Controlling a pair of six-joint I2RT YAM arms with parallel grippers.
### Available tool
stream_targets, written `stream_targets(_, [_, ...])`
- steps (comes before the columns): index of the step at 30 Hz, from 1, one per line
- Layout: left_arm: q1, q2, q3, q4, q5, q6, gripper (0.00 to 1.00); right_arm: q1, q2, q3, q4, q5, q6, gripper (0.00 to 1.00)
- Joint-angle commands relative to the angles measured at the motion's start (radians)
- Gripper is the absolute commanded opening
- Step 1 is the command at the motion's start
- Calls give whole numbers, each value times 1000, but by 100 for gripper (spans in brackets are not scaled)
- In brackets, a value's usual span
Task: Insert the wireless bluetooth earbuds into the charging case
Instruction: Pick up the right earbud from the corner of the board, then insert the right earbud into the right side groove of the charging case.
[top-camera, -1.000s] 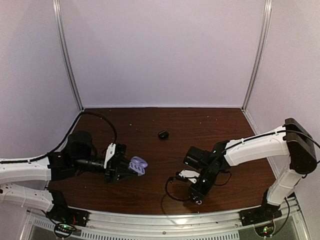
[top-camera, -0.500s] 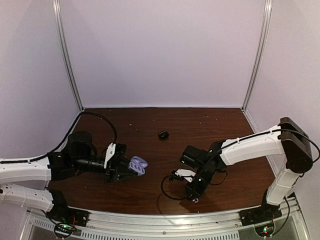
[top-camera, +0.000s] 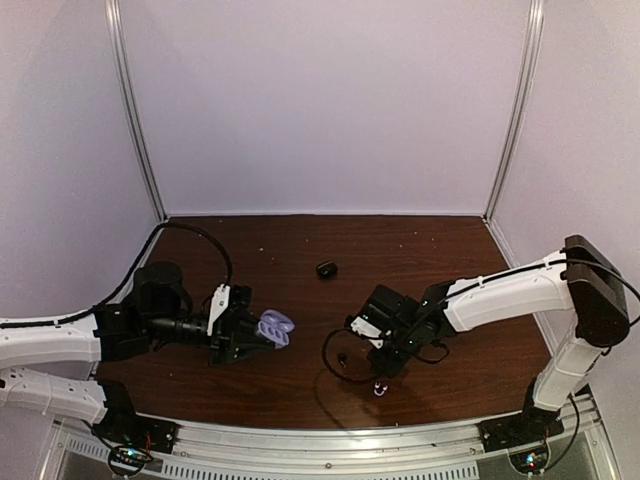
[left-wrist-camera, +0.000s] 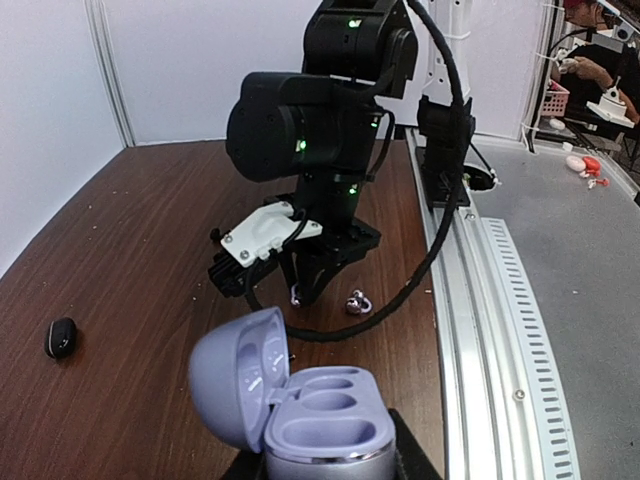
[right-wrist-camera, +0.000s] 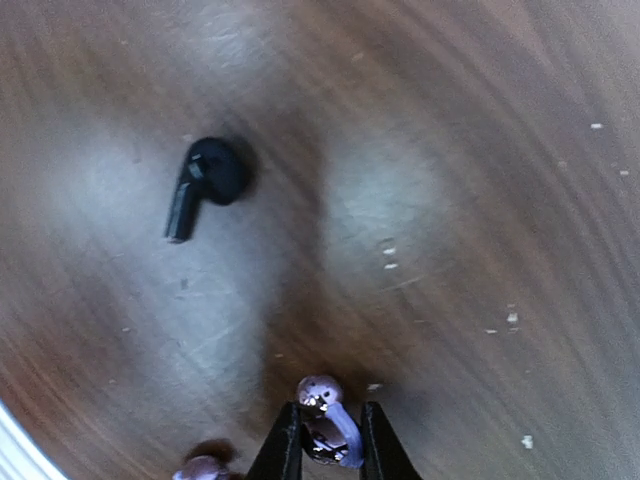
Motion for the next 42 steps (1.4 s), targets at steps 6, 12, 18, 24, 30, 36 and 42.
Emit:
stream_targets(6, [-5,-16,8,52,-14,7,0,11,-167,-55,100,312,3,6])
stream_targets(12, [-5,-16,4,79,-22,-10,0,-14,-292,-30,131,64,-1,8])
stream_targets(18, [-5,-27,-22,177,0,-58,0,-16,-428,49,162,-201,-13,8])
stream_targets(24, [-5,10,-24,260,36,-107,0,-15,-462,137,177,-367,19,8])
stream_targets(30, [-5,31,-32,347,55,-137,0,29,-429,268,126,-341,3,10])
stream_targets(36, [-5,66,-35,414,104,-169,0,111,-344,395,50,-268,-62,10])
stream_targets(42, [-5,75,-43,471,131,-196,0,188,-252,499,-7,-211,-116,10])
